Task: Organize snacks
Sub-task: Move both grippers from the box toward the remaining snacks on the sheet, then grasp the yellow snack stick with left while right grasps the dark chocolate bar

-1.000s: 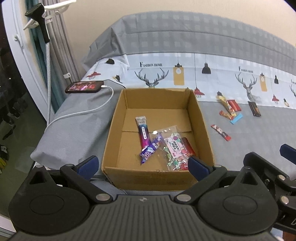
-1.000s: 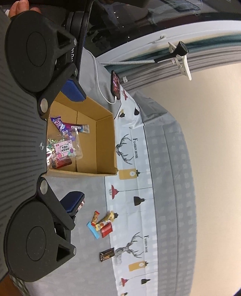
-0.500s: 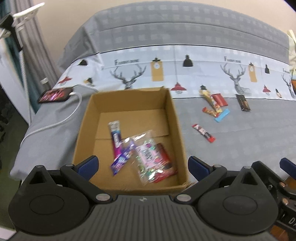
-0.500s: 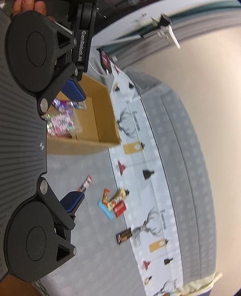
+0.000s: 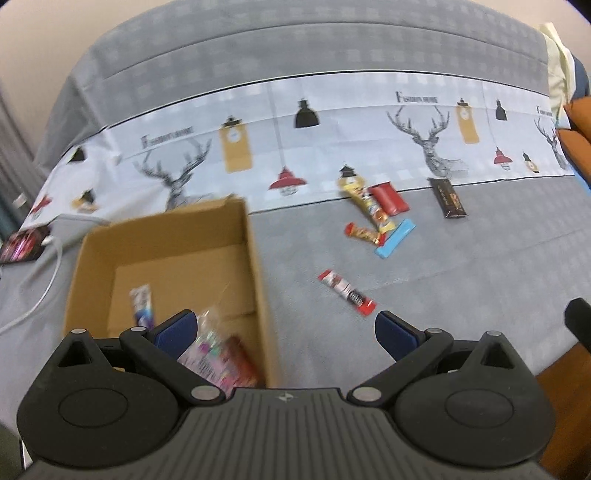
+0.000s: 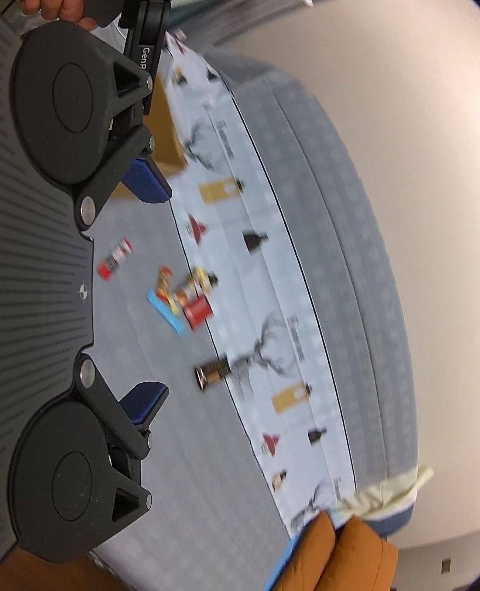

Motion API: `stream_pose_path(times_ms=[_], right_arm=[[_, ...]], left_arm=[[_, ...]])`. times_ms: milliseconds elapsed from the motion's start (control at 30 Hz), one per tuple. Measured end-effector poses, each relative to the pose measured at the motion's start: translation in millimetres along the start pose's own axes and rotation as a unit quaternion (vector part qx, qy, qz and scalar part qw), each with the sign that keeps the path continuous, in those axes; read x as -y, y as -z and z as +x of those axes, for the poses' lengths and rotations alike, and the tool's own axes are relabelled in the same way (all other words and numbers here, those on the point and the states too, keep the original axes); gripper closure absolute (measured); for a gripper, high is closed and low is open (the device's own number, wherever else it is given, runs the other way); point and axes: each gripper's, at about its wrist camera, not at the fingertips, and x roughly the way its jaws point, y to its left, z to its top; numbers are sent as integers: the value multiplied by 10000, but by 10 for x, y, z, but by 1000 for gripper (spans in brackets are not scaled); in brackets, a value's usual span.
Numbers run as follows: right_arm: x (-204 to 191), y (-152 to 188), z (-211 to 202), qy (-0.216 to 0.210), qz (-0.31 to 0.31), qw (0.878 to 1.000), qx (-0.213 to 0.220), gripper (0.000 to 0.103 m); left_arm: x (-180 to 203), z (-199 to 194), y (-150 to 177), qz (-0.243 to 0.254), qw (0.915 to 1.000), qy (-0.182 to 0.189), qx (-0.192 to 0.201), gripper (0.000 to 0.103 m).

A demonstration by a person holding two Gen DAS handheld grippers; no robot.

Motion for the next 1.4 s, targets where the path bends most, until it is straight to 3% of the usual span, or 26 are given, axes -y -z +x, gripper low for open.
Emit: stream_pose_path(times_ms=[200, 533, 767, 1033, 1233, 1400], right_arm=[[342, -175, 351, 407, 154, 9990, 41, 0], [837, -336, 1199, 745, 318, 9966, -166, 0], [1176, -380, 2025, 948, 363, 9930, -611, 0], [1496, -410, 3139, 1350, 264, 9839, -1138, 0], [1531, -414, 3706, 1397, 15, 9829, -1197, 0], [1471, -367, 4109, 997, -36, 9868, -1276, 0]], left_arm=[[185, 448, -362, -181, 9992, 233, -277, 0], [459, 1225, -817, -352, 9969, 216, -675, 0], [850, 1944, -1192, -185, 9969, 322, -694, 0], [1265, 2801, -1564, 89, 9934, 774, -845, 0], [1290, 3186, -1701, -81, 9935, 685, -904, 0], [1118, 3512, -1692, -298, 9919, 487, -1138, 0]])
